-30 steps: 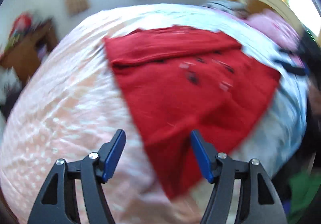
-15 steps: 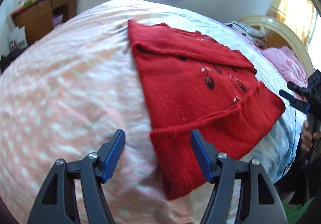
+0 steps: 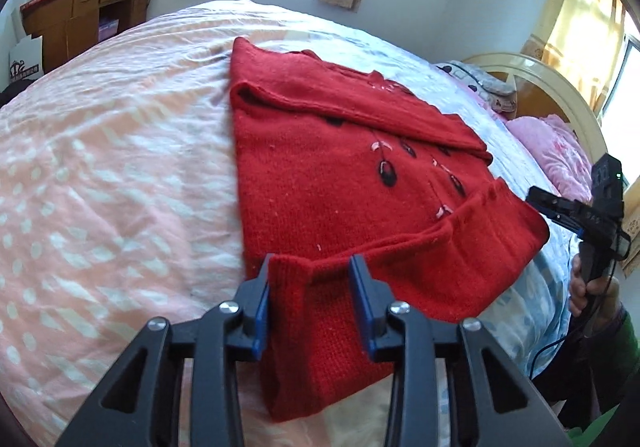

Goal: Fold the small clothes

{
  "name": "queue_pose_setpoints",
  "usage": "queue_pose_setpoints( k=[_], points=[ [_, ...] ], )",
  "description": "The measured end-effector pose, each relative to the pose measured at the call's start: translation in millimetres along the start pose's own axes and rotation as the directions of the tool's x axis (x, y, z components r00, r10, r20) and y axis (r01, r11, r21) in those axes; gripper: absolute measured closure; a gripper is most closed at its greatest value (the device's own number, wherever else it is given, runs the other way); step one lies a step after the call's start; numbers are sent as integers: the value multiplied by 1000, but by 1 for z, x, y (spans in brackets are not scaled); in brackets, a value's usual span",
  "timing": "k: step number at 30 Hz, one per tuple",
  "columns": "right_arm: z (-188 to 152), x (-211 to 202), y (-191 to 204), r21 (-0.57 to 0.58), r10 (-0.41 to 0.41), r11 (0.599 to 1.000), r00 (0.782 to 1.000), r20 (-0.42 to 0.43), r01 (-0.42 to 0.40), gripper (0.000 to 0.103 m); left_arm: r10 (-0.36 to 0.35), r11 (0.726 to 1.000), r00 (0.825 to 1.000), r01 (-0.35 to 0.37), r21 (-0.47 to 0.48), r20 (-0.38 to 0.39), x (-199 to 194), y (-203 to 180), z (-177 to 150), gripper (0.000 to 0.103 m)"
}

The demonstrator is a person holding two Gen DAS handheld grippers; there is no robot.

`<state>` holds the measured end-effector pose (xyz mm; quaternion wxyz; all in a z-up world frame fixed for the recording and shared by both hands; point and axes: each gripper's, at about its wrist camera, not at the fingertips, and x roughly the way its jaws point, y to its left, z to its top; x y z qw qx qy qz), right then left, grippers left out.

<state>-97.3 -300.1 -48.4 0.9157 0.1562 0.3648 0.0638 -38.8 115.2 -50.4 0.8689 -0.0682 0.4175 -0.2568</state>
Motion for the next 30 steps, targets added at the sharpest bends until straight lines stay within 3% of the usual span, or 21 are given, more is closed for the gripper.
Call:
queue_pose_setpoints(
  k=[6, 8, 9, 10, 11, 12, 15, 21, 30],
  points=[
    [6, 36, 11, -104, -48, 994, 998, -44, 43, 38, 15, 1000, 1000, -15, 20, -8, -2, -5, -4, 65],
    [3, 48, 13, -130, -65, 990, 994, -90, 53, 61, 23, 999, 1000, -23, 34, -9, -1, -7, -5, 66],
    [1, 48, 16, -163, -86, 984, 993, -80, 72, 65, 23, 999, 1000, -22, 42, -13, -1, -8, -5, 67],
    [0, 47, 19, -181, -87, 981, 993, -75, 72, 83, 23, 999, 1000, -22, 50, -14, 0, -10, -5, 78],
    [-1, 45, 21, -192, -74, 980, 994, -79, 57, 90, 26, 998, 1000, -25, 55, -15, 0, -11, -4, 87],
    [-2, 41, 23, -191, -75, 980, 994, -73, 60, 91, 31, 998, 999, -30, 55, -17, 0, -11, -4, 94],
    [-3, 30, 22, -174, -77, 982, 996, -43, 69, 94, 19, 1000, 1000, -19, 17, -2, -5, -6, 1, 94],
    [13, 0, 21, -65, 11, 998, 999, 36, -9, 96, 2, 1000, 998, -3, 24, 58, -17, -12, 21, 94],
    [50, -14, 37, -96, -4, 995, 992, 130, 16, 97, 42, 999, 995, -42, -7, 94, -5, -6, 78, 94]
  ],
)
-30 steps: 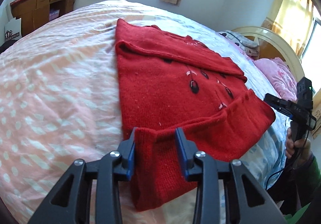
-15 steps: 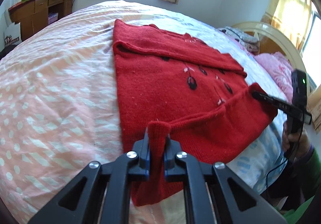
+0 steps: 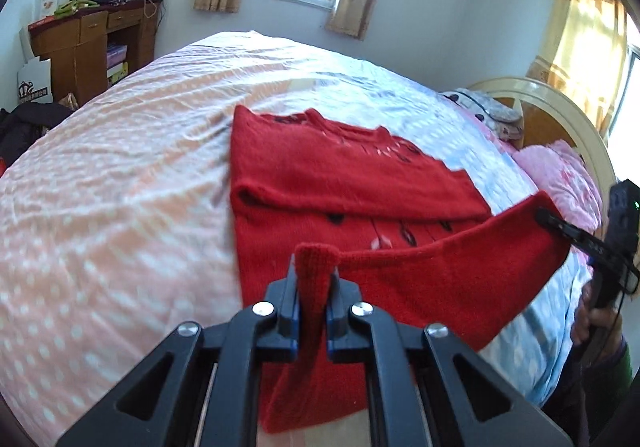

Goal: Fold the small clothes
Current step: 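Lift the held hem with both grippers and fold it over toward the collar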

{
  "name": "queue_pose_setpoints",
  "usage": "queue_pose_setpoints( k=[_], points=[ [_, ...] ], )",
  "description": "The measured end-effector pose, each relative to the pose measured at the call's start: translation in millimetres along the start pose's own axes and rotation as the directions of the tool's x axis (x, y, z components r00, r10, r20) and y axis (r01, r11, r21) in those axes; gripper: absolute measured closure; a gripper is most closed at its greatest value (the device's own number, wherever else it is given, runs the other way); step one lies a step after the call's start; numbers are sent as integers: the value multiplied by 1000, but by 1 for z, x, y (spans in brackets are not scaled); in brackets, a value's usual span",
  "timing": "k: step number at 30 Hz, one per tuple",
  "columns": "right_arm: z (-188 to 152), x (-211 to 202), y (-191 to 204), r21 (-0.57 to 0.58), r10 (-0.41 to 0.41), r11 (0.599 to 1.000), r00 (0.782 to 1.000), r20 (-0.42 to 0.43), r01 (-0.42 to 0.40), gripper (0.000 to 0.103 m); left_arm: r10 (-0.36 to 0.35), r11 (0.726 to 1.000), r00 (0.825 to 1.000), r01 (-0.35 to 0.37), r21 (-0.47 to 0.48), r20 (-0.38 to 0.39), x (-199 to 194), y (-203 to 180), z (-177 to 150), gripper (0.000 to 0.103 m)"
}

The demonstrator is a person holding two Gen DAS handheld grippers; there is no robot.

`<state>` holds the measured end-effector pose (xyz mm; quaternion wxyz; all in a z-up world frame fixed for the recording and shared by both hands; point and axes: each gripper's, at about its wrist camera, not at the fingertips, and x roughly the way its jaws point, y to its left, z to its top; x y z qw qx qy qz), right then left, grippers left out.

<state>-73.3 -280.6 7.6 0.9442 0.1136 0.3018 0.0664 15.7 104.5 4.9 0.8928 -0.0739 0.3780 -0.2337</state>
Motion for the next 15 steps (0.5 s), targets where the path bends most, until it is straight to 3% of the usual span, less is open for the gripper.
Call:
queue_pose_setpoints(
  k=[15],
  points=[
    [46, 45, -2, -69, -117, 990, 992, 44, 120, 97, 9, 997, 1000, -9, -79, 0, 60, 15, 74, 94]
  ],
)
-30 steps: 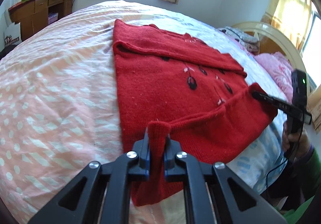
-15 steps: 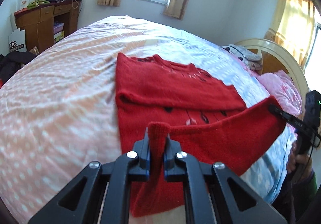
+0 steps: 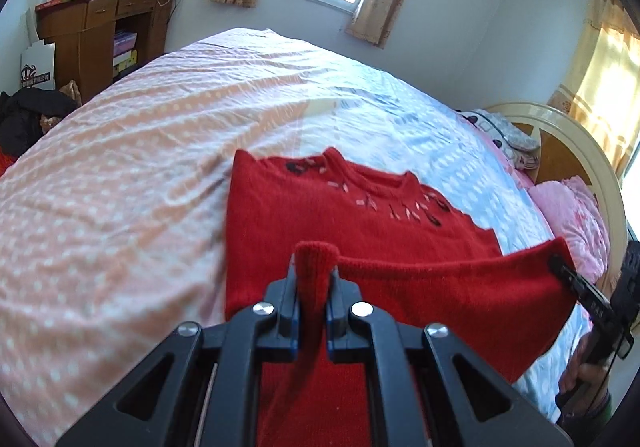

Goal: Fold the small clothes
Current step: 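Lift the held hem with both grippers and fold it over toward the collar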

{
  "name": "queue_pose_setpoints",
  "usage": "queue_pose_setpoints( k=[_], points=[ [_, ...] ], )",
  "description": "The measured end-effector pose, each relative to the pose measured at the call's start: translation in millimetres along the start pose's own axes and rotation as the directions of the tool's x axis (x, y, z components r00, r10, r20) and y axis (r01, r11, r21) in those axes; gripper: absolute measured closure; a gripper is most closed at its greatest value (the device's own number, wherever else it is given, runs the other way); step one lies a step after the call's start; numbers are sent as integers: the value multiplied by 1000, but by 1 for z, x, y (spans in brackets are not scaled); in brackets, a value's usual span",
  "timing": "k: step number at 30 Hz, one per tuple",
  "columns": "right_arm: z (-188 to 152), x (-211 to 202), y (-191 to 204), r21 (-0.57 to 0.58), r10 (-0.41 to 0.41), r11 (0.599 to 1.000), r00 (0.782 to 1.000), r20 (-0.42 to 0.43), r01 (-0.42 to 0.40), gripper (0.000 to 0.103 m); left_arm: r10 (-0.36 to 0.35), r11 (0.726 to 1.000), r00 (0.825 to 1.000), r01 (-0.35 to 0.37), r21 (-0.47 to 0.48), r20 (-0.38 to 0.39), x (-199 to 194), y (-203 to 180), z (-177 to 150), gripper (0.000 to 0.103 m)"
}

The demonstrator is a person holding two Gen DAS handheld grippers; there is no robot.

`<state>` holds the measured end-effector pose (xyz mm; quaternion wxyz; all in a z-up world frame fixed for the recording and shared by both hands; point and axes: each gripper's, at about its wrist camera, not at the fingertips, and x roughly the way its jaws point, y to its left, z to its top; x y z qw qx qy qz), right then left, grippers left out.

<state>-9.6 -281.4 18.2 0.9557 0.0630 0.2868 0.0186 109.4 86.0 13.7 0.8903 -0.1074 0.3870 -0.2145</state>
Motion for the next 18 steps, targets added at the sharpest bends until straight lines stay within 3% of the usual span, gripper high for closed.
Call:
queue_pose_setpoints(
  k=[8, 13, 18],
  points=[
    [27, 37, -38, 190, 50, 981, 999, -8, -47, 97, 24, 1000, 1000, -24, 10, 11, 26, -3, 31, 94],
    [50, 69, -51, 212, 23, 977, 1000, -18, -18, 97, 76, 996, 997, -76, 37, 23, 45, -11, 58, 94],
    [73, 98, -51, 153, -35, 988, 999, -2, 35, 97, 109, 994, 994, -110, 29, 31, 71, -15, 84, 94]
  ],
)
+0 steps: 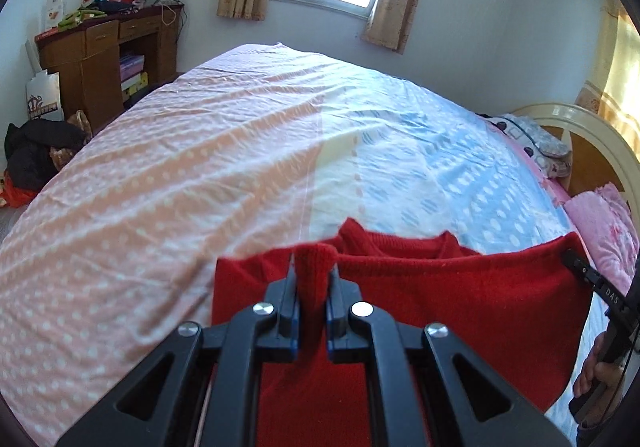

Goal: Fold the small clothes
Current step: 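Lift the held hem with both grippers and fold it over toward the collar, then open both grippers and withdraw from the folded sweater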

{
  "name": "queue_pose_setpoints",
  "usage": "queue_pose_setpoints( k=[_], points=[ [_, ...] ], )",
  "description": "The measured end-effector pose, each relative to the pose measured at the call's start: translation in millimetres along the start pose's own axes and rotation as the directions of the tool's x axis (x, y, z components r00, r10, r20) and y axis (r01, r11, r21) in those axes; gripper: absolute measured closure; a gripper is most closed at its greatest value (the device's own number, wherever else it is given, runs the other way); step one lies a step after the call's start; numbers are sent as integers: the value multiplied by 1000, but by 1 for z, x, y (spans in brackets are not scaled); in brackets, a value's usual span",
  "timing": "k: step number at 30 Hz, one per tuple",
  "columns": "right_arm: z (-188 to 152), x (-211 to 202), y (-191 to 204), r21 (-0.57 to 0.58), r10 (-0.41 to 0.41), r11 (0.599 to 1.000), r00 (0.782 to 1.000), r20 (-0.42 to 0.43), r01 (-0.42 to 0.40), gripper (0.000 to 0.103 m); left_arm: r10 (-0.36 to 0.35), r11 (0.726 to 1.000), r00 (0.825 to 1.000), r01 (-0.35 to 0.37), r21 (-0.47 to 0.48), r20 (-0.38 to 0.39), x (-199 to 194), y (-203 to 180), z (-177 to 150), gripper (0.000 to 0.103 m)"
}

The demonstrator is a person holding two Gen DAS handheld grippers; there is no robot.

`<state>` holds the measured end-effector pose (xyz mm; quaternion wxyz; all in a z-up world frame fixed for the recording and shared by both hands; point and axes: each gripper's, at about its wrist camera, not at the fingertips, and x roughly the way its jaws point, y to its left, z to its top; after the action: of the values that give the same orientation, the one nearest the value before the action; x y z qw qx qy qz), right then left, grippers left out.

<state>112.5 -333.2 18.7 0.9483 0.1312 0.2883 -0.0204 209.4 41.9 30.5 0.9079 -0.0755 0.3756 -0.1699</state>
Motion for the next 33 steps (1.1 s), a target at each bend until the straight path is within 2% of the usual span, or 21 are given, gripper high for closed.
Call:
queue_pose_setpoints(
  k=[3, 6, 11, 13, 15, 17, 21, 22, 24, 25, 26, 27, 28, 29, 33],
  points=[
    [14, 28, 0, -25, -33, 999, 999, -4, 33, 97, 10, 999, 1000, -11, -49, -7, 21, 4, 14, 94],
    [14, 58, -2, -51, -77, 996, 997, -28, 76, 97, 40, 996, 999, -42, -78, -21, 47, 8, 20, 94],
    [-8, 95, -6, -89, -126, 989, 989, -78, 119, 97, 153, 986, 985, -158, -60, -83, 99, 12, 0, 94],
    [-9, 99, -8, -84, -129, 989, 988, -81, 122, 97, 133, 985, 985, -144, -93, -113, 104, 18, 0, 93],
    [-9, 100, -7, -99, -138, 987, 987, -86, 130, 97, 139, 983, 986, -149, -109, -89, 101, 21, 2, 90],
    [-12, 110, -7, -107, -167, 982, 976, -137, 153, 97, 137, 982, 981, -153, -115, -135, 108, 25, -1, 87],
    [-15, 138, -11, -114, -200, 978, 937, -288, 174, 91, 120, 983, 983, -137, -125, -138, 104, 27, -1, 85],
    [-12, 135, -15, -94, -187, 982, 940, -284, 167, 89, 121, 983, 982, -139, -119, -146, 98, 28, -1, 81],
    [-8, 115, -22, -46, -169, 986, 959, -229, 163, 88, 125, 986, 981, -139, -94, -146, 86, 28, 2, 78],
    [-5, 86, -29, 10, -163, 986, 977, -135, 165, 88, 133, 987, 984, -142, -71, -121, 72, 25, 0, 73],
    [-5, 63, -34, 53, -165, 984, 984, -65, 168, 88, 150, 987, 983, -156, -48, -102, 62, 23, -1, 68],
    [-6, 34, -40, 98, -167, 981, 986, 8, 166, 88, 169, 985, 982, -171, -21, -85, 50, 21, -4, 58],
    [-9, 16, -42, 113, -168, 980, 985, 27, 164, 88, 183, 983, 981, -183, 6, -66, 37, 18, -11, 53],
    [-14, 2, -43, 119, -163, 980, 986, 24, 159, 88, 189, 982, 980, -188, 21, -58, 27, 16, -18, 52],
    [-55, -33, -32, 143, -44, 988, 998, -52, 51, 88, 149, 989, 984, -148, 16, -94, 3, 5, -53, 52]
  ],
)
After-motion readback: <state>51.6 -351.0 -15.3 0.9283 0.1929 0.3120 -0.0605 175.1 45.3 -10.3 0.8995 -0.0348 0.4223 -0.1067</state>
